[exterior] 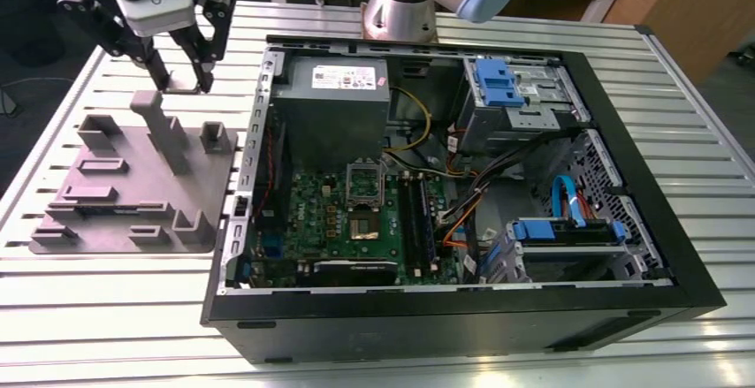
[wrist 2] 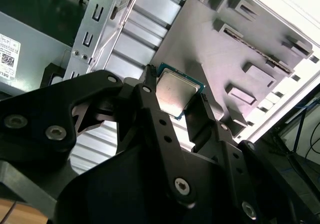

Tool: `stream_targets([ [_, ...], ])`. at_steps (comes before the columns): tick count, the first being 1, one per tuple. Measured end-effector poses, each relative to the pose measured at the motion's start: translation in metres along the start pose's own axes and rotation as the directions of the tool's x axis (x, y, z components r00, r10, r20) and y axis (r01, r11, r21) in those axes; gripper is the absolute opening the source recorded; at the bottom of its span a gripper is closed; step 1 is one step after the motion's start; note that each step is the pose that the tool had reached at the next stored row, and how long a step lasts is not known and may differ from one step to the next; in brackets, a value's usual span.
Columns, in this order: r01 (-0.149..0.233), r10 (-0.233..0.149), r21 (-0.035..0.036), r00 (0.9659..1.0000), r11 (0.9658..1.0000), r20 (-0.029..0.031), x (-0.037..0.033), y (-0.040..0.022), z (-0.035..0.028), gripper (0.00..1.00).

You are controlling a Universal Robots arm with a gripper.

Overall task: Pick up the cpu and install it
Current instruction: 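Pick up the cpu and move it towards the insertion slot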

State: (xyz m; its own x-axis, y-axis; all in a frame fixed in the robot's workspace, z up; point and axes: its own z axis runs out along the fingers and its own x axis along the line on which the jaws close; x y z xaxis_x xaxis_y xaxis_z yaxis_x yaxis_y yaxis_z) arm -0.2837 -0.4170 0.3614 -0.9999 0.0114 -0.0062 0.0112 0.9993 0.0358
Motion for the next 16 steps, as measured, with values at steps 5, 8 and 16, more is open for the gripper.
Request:
stream_targets([
  [5, 0.000, 0.000, -0.0002, 1.0000, 1.0000, 0.0002, 0.0000, 0.0001, -0.0020, 0.47],
  [8, 0.000, 0.000, 0.0004, 1.0000, 1.0000, 0.0000, 0.0000, 0.0001, -0.0021, 0.47],
  [16, 0.000, 0.000, -0.0004, 1.0000, 1.0000, 0.0000, -0.0053, 0.0002, -0.0021, 0.47],
])
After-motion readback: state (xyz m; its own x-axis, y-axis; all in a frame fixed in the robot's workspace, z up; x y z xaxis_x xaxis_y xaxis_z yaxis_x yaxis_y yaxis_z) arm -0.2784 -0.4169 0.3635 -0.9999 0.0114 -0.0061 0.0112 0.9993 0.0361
